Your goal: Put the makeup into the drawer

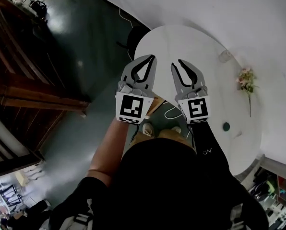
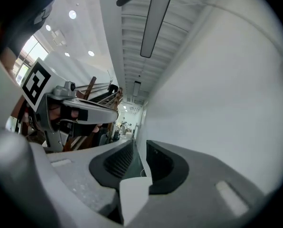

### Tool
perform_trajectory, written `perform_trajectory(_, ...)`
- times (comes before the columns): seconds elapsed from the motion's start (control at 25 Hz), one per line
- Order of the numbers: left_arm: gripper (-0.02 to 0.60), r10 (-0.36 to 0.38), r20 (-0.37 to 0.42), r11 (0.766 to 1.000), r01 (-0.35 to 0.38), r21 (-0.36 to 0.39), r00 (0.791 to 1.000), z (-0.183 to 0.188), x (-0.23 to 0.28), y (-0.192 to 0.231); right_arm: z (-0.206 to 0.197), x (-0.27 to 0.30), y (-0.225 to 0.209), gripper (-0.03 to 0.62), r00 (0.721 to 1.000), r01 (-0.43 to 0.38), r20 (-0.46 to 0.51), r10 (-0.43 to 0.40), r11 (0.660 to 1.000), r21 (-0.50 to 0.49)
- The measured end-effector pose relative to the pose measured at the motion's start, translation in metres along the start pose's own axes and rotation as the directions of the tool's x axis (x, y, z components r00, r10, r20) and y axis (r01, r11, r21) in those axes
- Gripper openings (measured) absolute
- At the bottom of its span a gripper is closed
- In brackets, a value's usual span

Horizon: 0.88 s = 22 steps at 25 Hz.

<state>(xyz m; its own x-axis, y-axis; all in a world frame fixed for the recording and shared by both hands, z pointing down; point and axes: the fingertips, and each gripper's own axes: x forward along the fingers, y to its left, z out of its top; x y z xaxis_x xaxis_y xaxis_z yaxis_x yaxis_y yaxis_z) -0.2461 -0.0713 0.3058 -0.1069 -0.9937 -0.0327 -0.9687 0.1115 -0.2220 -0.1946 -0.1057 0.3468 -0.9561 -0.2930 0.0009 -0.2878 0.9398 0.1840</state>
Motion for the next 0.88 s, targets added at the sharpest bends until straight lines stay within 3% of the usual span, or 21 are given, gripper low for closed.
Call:
perform_trajectory(0.16,0.009,-0.088,0.015,0.996,0.089,-0.007,0.996,0.010,0.035,-0.047,-0.003,-0.035,-0.049,0.083,0.996,0.087,-0.020,-0.087,0.996,0.016)
perform_trajectory(0.28,0.009,-0.184,0.030,0.983,0.184,0.000,0.983,0.017,0.068,-0.093,-0.007,-0.072,-0.094,0.083,0.981,0.195,-0.024,-0.195,0.980,0.027)
perform_trajectory(0.48,0.009,-0.362,0.065,0.932,0.364,-0.006,0.930,0.031,0.107,-0.176,-0.011,-0.146,-0.156,0.083,0.923,0.384,-0.032,-0.384,0.923,-0.002)
perform_trajectory(0.64,0.009,-0.461,0.088,0.886,0.463,-0.003,0.883,0.041,0.125,-0.244,-0.010,-0.201,-0.189,0.083,0.882,0.471,-0.004,-0.471,0.882,-0.013)
perform_trajectory(0.76,0.009,-0.523,0.102,0.851,0.526,0.002,0.846,0.047,0.133,-0.292,-0.029,-0.247,-0.209,0.083,0.844,0.533,-0.065,-0.533,0.846,-0.019)
perform_trajectory(0.88,0.009,-0.568,0.109,0.821,0.571,0.008,0.815,0.051,0.136,-0.334,-0.034,-0.285,-0.225,0.083,0.813,0.578,-0.064,-0.578,0.816,-0.017)
